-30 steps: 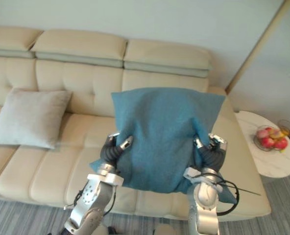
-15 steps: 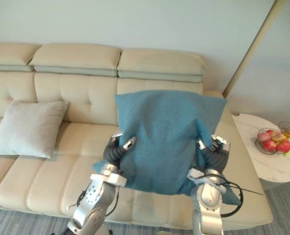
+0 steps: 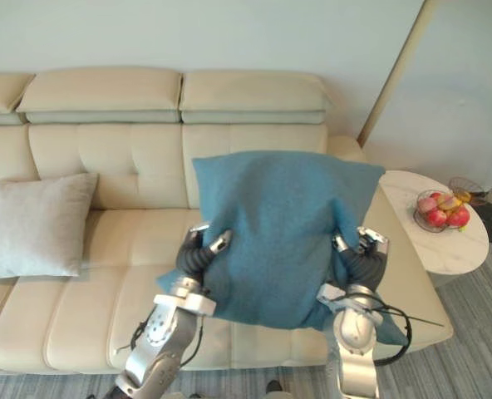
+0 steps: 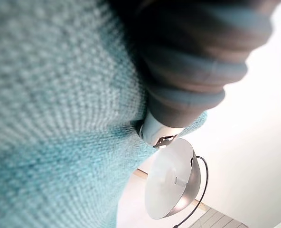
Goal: Pick up cushions and gather them together orderly.
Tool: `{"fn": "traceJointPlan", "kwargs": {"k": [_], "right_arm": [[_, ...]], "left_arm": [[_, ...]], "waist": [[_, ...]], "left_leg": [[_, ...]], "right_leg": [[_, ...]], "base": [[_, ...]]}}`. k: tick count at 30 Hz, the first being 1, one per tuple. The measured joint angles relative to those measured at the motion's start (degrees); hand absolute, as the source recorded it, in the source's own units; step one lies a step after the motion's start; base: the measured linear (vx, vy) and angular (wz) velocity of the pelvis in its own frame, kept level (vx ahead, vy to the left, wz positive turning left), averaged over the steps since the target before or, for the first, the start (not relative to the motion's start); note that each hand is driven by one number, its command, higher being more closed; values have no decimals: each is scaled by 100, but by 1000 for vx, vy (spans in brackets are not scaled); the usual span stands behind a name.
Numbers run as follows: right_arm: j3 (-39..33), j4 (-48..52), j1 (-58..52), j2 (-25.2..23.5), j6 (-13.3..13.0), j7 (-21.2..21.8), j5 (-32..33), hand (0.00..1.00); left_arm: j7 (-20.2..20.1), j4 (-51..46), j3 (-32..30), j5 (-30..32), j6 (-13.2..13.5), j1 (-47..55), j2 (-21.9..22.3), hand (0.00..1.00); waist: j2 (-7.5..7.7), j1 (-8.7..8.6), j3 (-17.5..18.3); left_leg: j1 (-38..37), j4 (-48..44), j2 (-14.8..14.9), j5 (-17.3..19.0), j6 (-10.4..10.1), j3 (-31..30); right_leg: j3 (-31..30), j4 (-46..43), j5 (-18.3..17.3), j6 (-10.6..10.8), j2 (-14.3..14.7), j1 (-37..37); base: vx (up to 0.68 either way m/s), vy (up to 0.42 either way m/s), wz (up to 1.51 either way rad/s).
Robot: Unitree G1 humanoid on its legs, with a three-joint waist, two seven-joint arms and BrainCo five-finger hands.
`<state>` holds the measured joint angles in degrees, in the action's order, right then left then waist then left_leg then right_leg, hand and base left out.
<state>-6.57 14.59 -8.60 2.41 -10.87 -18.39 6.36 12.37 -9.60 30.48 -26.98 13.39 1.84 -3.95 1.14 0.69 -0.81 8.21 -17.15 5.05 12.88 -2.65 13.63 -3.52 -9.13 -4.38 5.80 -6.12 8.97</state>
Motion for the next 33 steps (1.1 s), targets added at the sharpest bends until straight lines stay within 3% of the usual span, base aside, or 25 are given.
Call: {"fn": "traceJointPlan", "kwargs": {"k": [7,13,18,25,26,27,33], "right_arm": [[64,-314,593,45,92,-102,-431,100],[235,-506,1868,248,209,-722,-907,100],[64,-1477,4114,786,256,-1209,-1050,100],[-121,-4401,8197,1217,366,-1704,-988,100],[-118,-4832,8775,1245,414,-1830,-988,100],[-117,-4871,8829,1251,418,-1848,-989,0],[-97,-5808,9708,1506,623,-2197,-1016,0]], "left_arm": [[378,1,-130,240,-5,-315,3,100],[1019,11,-426,558,5,-1489,31,100],[1569,807,-767,790,170,-3757,-140,100],[2134,3807,-1756,784,153,-7503,-784,100],[2154,4311,-1890,790,88,-8038,-886,0],[2159,4354,-1919,790,81,-8094,-885,0],[2445,5216,-2456,754,4,-8629,-723,0]], "waist": [[28,39,4],[56,169,-106],[52,192,-511],[-53,34,-1608],[-55,-6,-1777],[-56,-11,-1778],[-65,-15,-1801]], "left_leg": [[531,-41,-10,-113,52,-5],[1412,-348,67,-192,97,-23],[2308,-368,8,-488,172,-58],[3211,-69,-101,-1075,200,-168],[3413,53,-122,-1193,191,-181],[3451,67,-124,-1207,189,-182],[4135,135,-107,-1285,178,-173]], "right_leg": [[17,186,269,12,-17,412],[36,226,528,10,26,1134],[-1,341,874,25,-20,1938],[-15,801,1558,-1,-74,2739],[-8,1013,1746,-11,-84,2901],[-6,1034,1767,-7,-85,2936],[28,1175,1881,-12,-97,3564]], "base": [[-24,-2,1],[-89,-9,-1],[-166,0,6],[-140,4,6],[-76,6,6],[-67,7,8],[-19,5,2]]}}
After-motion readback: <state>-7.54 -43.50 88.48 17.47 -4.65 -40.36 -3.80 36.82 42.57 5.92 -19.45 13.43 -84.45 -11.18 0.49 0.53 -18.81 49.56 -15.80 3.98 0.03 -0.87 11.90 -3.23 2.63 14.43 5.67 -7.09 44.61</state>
